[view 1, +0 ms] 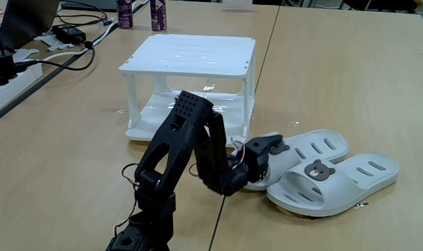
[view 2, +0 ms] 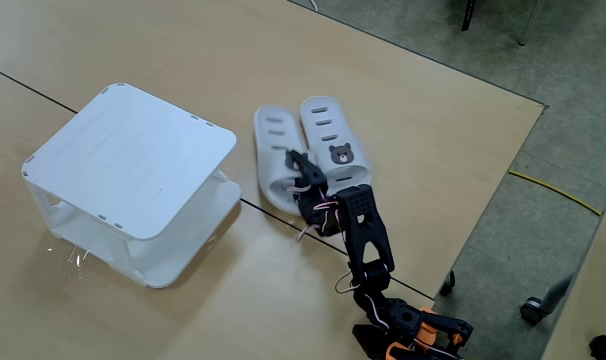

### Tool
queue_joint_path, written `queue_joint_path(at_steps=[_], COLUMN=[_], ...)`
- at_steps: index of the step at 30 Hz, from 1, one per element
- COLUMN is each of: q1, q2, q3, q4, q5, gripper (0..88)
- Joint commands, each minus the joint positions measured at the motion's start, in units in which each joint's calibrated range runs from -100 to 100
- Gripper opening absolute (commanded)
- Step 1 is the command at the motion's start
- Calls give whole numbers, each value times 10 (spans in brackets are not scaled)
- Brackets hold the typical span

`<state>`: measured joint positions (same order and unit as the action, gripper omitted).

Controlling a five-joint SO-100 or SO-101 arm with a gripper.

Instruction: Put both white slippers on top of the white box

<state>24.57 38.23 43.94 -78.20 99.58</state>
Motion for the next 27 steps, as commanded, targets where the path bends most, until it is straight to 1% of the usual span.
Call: queue_joint_path(at_steps=[1,5,10,14,16,21,27], q1=[15,23,23,22,18,-19,-100], q2=[-229,-347,-490,-560,-575,-570,-565], q3=[-31,-38,-51,-108,-146,-240,-255], q4=[123,258,391,490,510,512,529], q5=[4,4,4,4,4,4,4], gripper=[8,8,8,8,8,8,8])
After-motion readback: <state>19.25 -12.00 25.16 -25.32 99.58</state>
